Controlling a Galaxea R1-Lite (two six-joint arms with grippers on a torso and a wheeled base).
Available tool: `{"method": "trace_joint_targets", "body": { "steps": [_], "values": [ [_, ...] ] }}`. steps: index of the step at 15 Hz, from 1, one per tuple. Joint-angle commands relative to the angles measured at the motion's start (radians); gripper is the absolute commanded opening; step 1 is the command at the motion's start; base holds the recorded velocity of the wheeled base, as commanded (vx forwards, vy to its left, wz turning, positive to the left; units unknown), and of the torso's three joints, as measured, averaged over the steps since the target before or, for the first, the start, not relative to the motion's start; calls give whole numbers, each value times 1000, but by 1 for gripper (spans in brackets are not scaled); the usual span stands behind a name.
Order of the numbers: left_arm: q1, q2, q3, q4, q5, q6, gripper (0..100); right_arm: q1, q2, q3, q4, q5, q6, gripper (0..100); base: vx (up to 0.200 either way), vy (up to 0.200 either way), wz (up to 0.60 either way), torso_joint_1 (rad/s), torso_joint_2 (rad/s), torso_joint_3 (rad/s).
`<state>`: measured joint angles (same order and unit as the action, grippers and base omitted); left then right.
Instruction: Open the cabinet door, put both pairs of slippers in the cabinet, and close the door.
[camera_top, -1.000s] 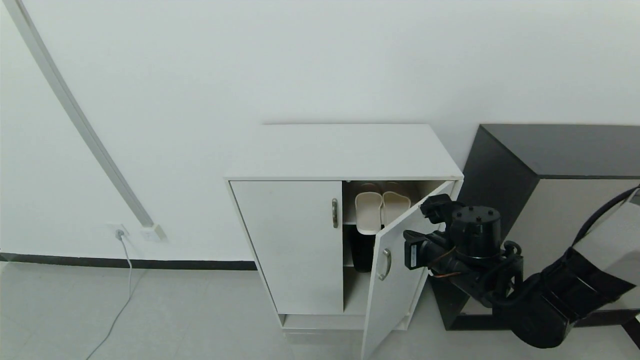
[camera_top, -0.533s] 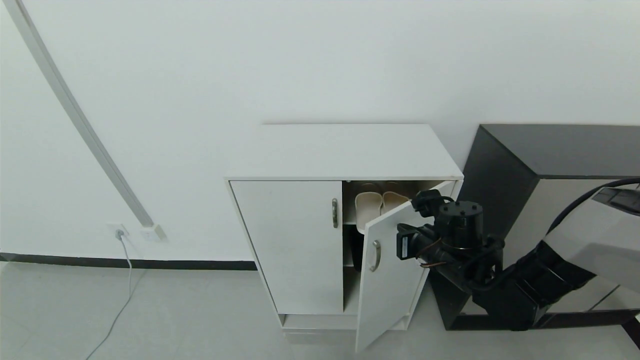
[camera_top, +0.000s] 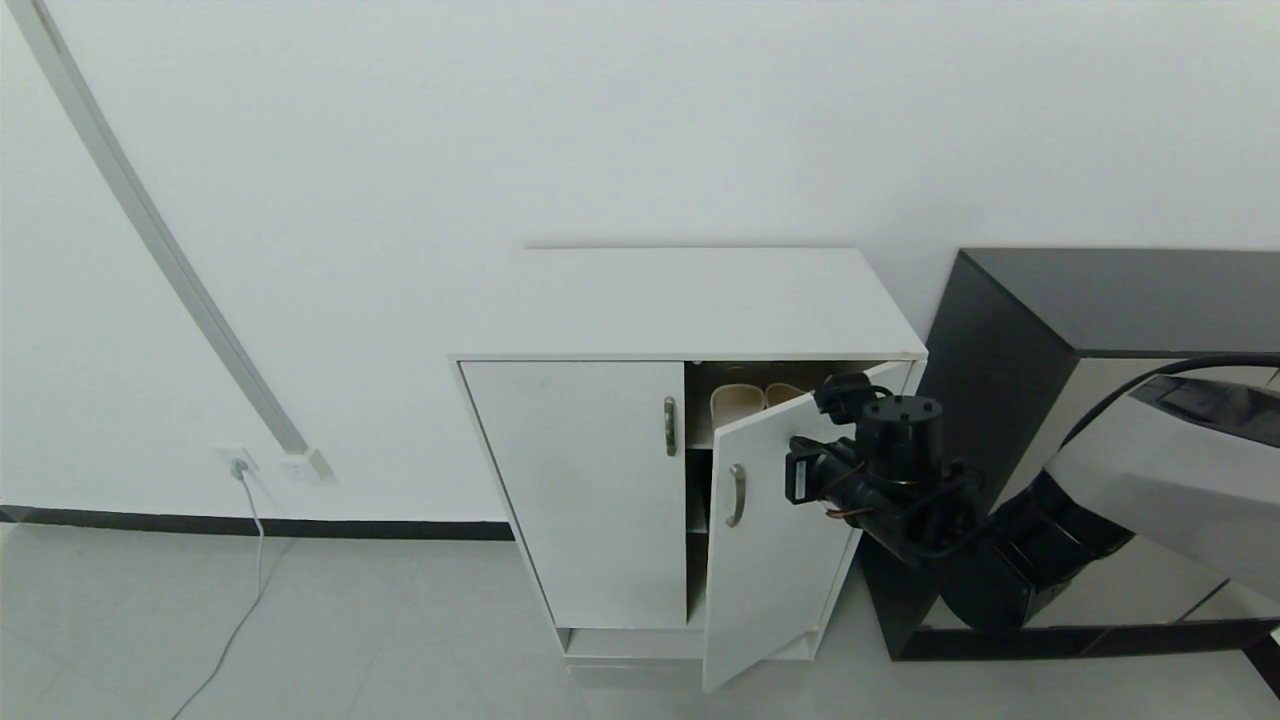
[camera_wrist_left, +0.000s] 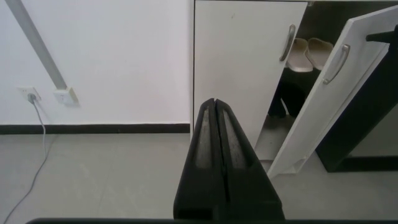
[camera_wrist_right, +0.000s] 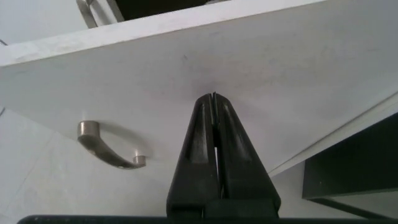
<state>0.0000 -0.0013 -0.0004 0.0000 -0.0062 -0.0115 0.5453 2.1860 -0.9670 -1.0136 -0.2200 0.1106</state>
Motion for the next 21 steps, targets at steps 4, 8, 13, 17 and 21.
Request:
{"method": "trace_joint_targets", "body": {
  "steps": [4, 8, 13, 17, 21],
  "values": [
    [0, 1, 0, 0, 0, -1, 0, -16, 71, -55, -3, 1, 1, 0, 0, 0, 0, 0, 0, 0],
    [0, 1, 0, 0, 0, -1, 0, -27, 104, -113, 3, 1, 1, 0, 0, 0, 0, 0, 0, 0],
    [0, 1, 0, 0, 0, -1, 0, -54, 150, -223, 73, 1, 1, 0, 0, 0, 0, 0, 0, 0],
    [0, 1, 0, 0, 0, -1, 0, -70, 172, -295, 121, 1, 1, 0, 0, 0, 0, 0, 0, 0],
    [0, 1, 0, 0, 0, -1, 0, -74, 178, -326, 145, 1, 1, 0, 0, 0, 0, 0, 0, 0]
  ]
}}
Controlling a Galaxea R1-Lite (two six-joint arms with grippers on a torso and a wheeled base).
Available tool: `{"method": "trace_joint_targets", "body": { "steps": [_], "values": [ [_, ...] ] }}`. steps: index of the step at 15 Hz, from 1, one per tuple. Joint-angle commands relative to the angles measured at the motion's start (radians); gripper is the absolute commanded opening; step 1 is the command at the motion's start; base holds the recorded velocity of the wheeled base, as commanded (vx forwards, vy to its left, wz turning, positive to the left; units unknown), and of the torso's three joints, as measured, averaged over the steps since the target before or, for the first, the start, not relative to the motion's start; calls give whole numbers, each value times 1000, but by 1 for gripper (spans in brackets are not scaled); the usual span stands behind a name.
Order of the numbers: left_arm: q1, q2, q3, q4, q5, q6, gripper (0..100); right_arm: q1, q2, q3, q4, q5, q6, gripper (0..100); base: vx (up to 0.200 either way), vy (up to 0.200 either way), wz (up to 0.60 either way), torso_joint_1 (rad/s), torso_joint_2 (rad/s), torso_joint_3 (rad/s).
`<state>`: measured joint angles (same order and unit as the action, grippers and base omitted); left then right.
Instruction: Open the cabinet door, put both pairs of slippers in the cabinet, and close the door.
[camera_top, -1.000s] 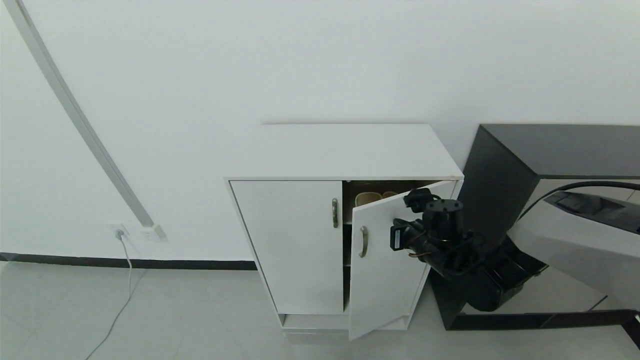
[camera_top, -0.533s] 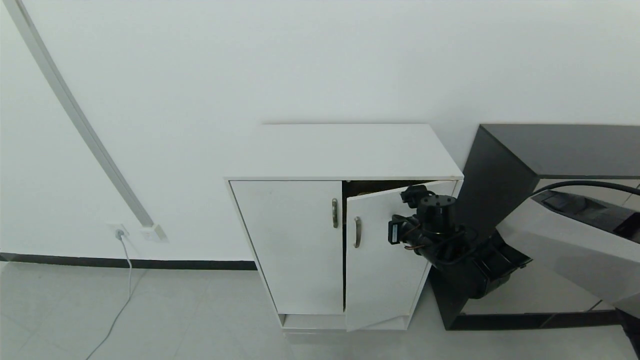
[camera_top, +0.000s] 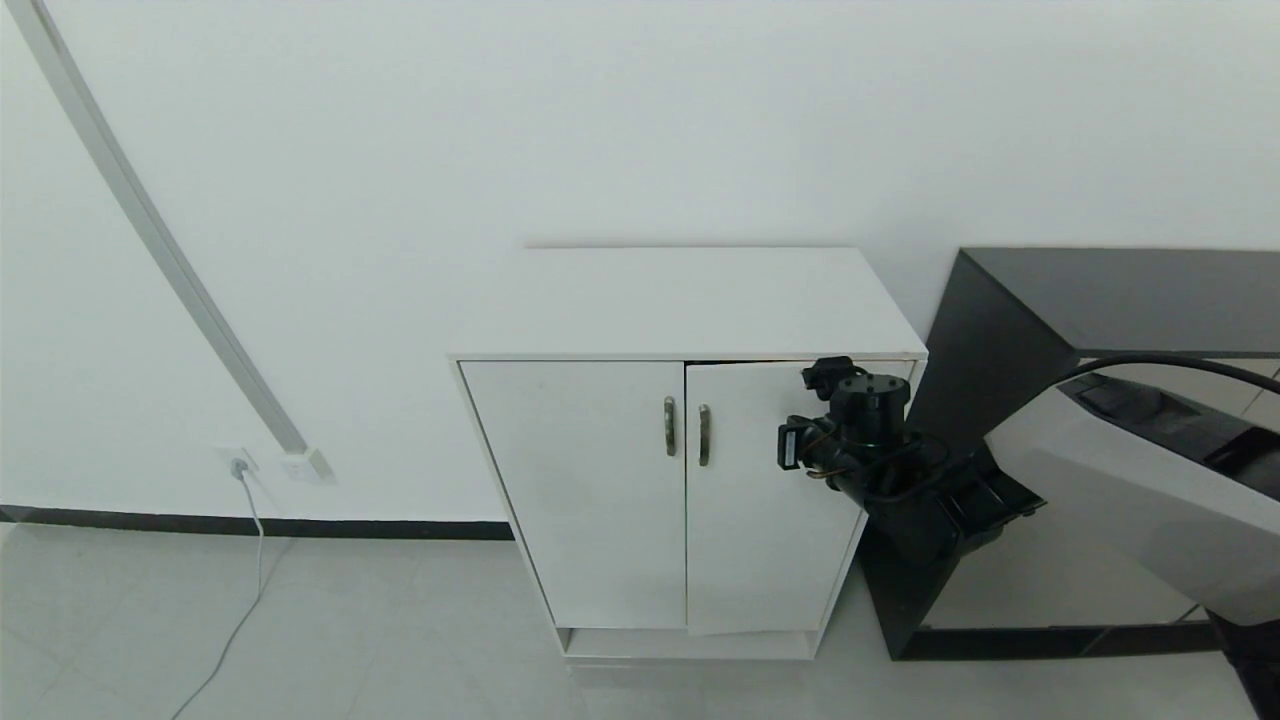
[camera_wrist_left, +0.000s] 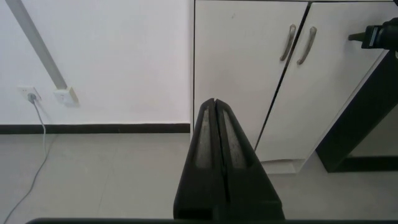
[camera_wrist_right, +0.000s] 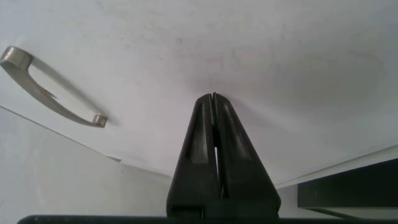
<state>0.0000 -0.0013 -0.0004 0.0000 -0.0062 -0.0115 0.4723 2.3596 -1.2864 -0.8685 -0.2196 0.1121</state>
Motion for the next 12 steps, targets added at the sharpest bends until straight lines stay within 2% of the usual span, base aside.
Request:
{"method": "trace_joint_targets", "body": {
  "steps": [1, 12],
  "values": [
    [0, 1, 0, 0, 0, -1, 0, -3, 6, -11, 0, -1, 0, 0, 0, 0, 0, 0, 0, 0],
    [0, 1, 0, 0, 0, -1, 0, -3, 12, -41, 39, -1, 0, 0, 0, 0, 0, 0, 0, 0]
  ]
}}
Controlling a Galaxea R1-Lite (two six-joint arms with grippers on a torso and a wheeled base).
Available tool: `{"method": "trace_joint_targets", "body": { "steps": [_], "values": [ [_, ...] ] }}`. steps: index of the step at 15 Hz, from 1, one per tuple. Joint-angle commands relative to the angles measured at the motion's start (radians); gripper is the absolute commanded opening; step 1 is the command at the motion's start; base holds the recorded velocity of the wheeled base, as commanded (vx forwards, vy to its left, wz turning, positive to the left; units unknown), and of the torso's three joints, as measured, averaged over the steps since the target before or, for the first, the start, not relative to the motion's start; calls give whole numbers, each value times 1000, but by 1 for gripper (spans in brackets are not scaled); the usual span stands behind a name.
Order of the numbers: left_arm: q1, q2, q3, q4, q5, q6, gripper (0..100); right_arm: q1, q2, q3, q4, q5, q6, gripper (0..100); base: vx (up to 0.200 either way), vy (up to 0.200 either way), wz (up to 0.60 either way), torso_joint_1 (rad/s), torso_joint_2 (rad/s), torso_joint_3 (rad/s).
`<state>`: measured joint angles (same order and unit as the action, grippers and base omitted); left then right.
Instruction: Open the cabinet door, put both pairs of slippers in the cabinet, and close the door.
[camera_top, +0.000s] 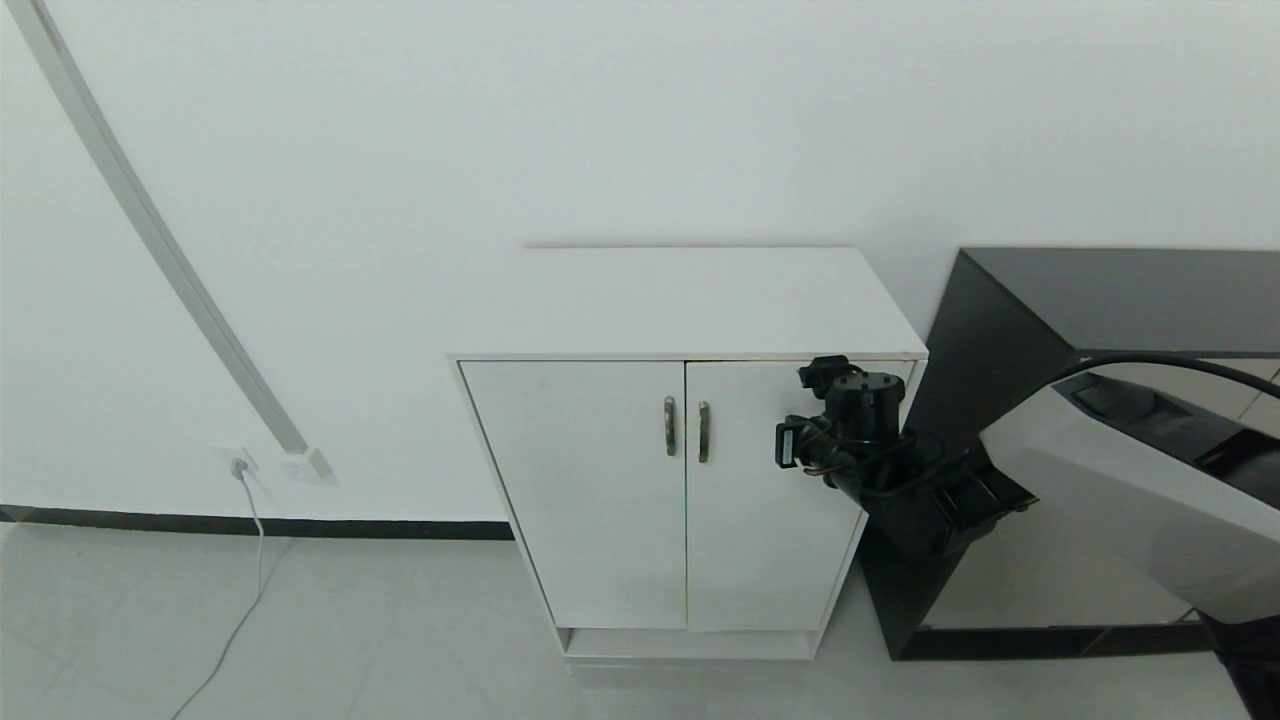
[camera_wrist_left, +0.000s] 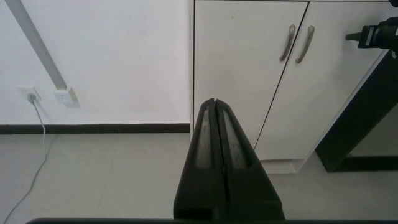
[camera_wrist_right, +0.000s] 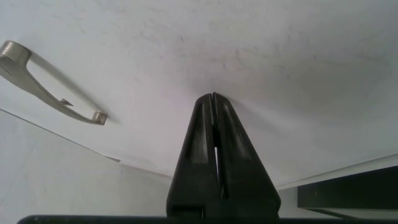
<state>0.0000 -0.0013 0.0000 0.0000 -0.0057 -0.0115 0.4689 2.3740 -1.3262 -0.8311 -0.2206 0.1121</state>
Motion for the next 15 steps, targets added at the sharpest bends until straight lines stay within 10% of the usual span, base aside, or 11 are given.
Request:
{"method": "trace_joint_targets", "body": {
  "steps": [1, 15],
  "values": [
    [0, 1, 0, 0, 0, -1, 0, 0, -3, -5, 1, 0, 0, 0, 0, 0, 0, 0, 0, 0],
    [0, 1, 0, 0, 0, -1, 0, -7, 10, -39, 26, 0, -2, 0, 0, 0, 0, 0, 0, 0]
  ]
}}
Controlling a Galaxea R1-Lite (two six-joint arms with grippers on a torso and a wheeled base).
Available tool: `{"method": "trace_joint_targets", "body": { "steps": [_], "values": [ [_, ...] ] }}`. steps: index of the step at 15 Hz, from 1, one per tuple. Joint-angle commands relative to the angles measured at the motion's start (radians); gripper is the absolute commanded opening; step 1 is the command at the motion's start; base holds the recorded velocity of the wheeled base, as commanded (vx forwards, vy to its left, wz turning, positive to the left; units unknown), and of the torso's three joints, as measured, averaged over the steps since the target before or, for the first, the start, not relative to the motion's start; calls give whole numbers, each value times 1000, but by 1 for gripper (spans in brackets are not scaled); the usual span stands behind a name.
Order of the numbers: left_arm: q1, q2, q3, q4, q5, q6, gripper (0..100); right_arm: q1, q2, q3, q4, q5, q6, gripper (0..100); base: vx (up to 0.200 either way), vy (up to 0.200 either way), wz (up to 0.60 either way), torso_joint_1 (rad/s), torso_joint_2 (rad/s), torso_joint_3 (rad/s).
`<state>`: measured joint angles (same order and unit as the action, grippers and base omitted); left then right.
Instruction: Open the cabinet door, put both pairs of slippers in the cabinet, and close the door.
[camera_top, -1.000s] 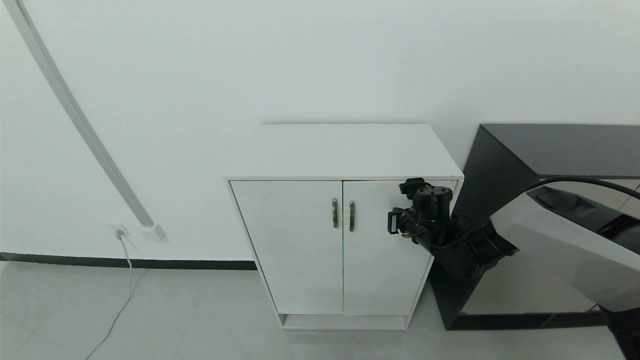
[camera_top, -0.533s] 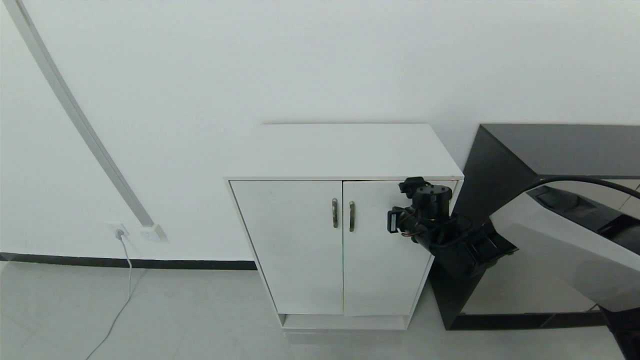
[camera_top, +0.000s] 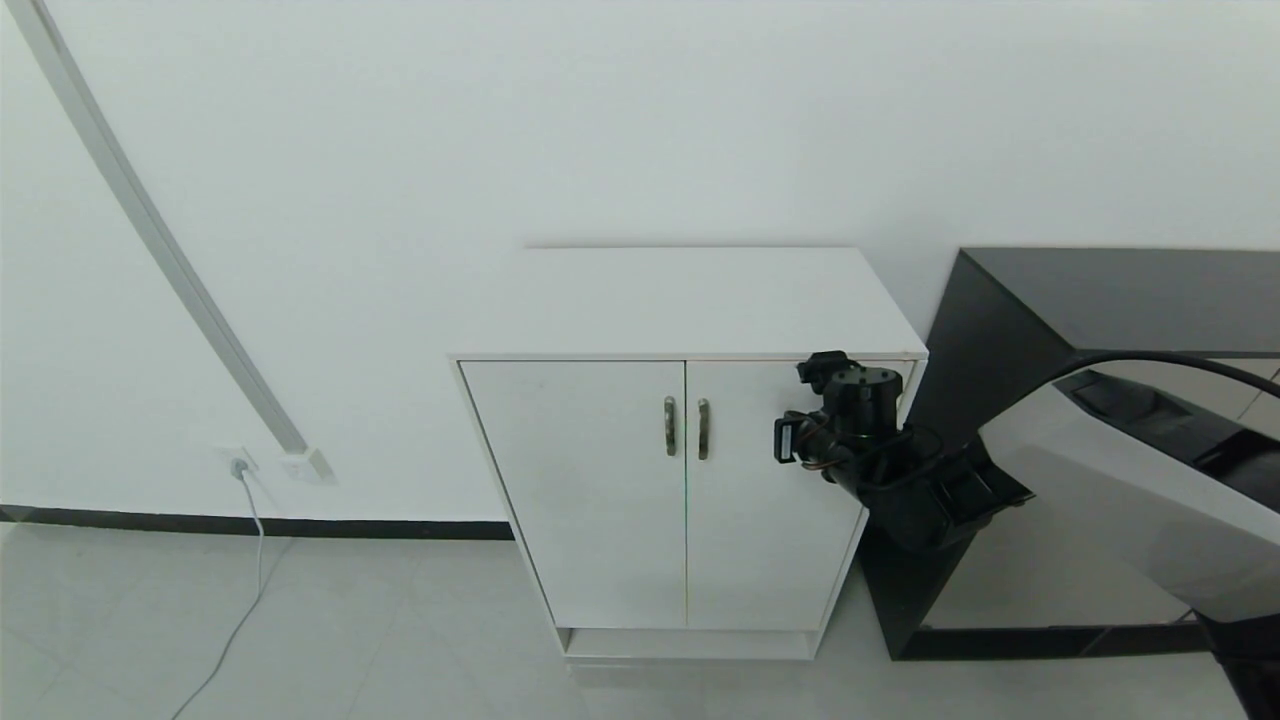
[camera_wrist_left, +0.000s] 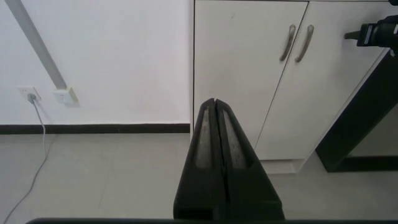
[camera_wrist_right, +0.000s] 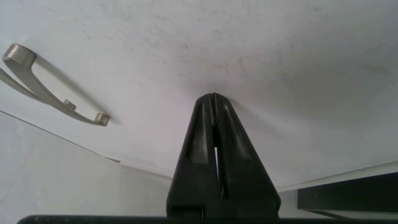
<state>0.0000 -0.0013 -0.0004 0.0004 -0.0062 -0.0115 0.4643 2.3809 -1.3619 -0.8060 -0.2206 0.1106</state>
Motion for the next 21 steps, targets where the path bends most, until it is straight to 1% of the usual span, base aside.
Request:
{"method": "trace_joint_targets", "body": {
  "steps": [1, 9, 11, 14, 18, 19, 21],
  "values": [
    [0, 1, 0, 0, 0, -1, 0, -3, 4, -6, 1, -2, 0, 0, 0, 0, 0, 0, 0, 0],
    [0, 1, 0, 1, 0, -1, 0, -9, 9, -20, 13, -2, -6, 0, 0, 0, 0, 0, 0, 0],
    [0, 1, 0, 0, 0, -1, 0, -4, -19, 27, 5, -8, -6, 0, 0, 0, 0, 0, 0, 0],
    [0, 1, -1, 0, 0, -1, 0, 8, -117, 161, 2, -16, -6, 0, 0, 0, 0, 0, 0, 0],
    [0, 1, 0, 0, 0, -1, 0, 16, -313, 432, -56, -65, -6, 0, 0, 0, 0, 0, 0, 0],
    [0, 1, 0, 0, 0, -2, 0, 16, -330, 452, -62, -66, -6, 0, 0, 0, 0, 0, 0, 0],
    [0, 1, 0, 1, 0, -2, 0, -3, -479, 629, -73, -98, -6, 0, 0, 0, 0, 0, 0, 0]
  ]
}}
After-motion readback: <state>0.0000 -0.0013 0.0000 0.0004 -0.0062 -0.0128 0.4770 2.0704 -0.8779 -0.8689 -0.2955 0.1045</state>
